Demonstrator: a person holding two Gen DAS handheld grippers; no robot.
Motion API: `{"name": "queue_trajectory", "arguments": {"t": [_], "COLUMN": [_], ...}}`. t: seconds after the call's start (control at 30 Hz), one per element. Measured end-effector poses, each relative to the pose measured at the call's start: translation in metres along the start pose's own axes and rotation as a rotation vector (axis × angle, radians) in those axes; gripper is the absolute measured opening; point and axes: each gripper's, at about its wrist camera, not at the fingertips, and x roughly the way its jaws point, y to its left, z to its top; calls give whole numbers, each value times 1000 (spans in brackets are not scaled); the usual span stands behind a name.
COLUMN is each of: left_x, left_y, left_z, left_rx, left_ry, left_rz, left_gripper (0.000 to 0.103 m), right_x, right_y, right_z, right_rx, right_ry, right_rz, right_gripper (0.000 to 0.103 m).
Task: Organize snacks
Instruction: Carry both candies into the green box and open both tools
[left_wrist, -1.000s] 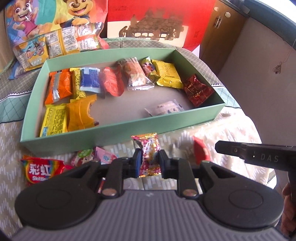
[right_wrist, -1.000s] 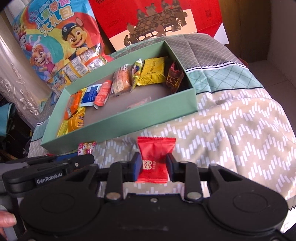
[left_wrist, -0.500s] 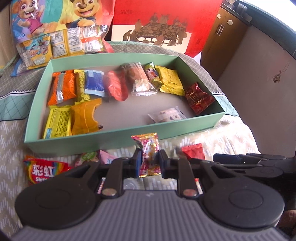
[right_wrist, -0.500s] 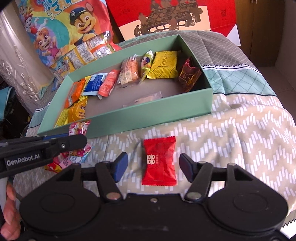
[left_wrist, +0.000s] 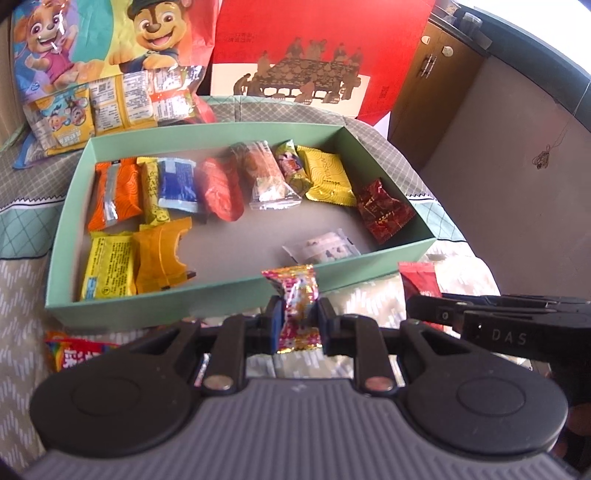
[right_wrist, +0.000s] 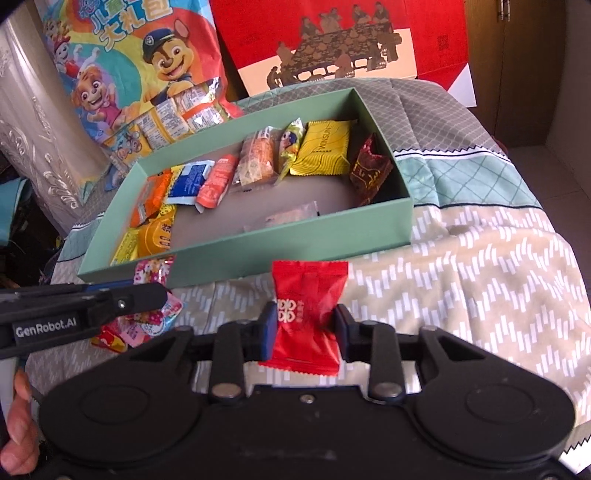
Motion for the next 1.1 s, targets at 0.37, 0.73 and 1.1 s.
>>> {"name": "queue_trajectory", "arguments": {"t": [0.37,0.73,1.1], "left_x": [60,106,86], "left_y": [-27,-22,-20], "left_z": [69,90,74], "left_rx": [37,41,59], "left_ry": [-1,52,37], "left_rz": [-10,46,102], "left_gripper": [20,60,103], "right_x": [33,70,47], "right_y": [-16,-31,-26], "right_z": [95,123,118], "right_rx": [46,110,122], "right_ry": [-19,5,-51], "right_rz": [42,47,15], "right_gripper": [31,51,103]}}
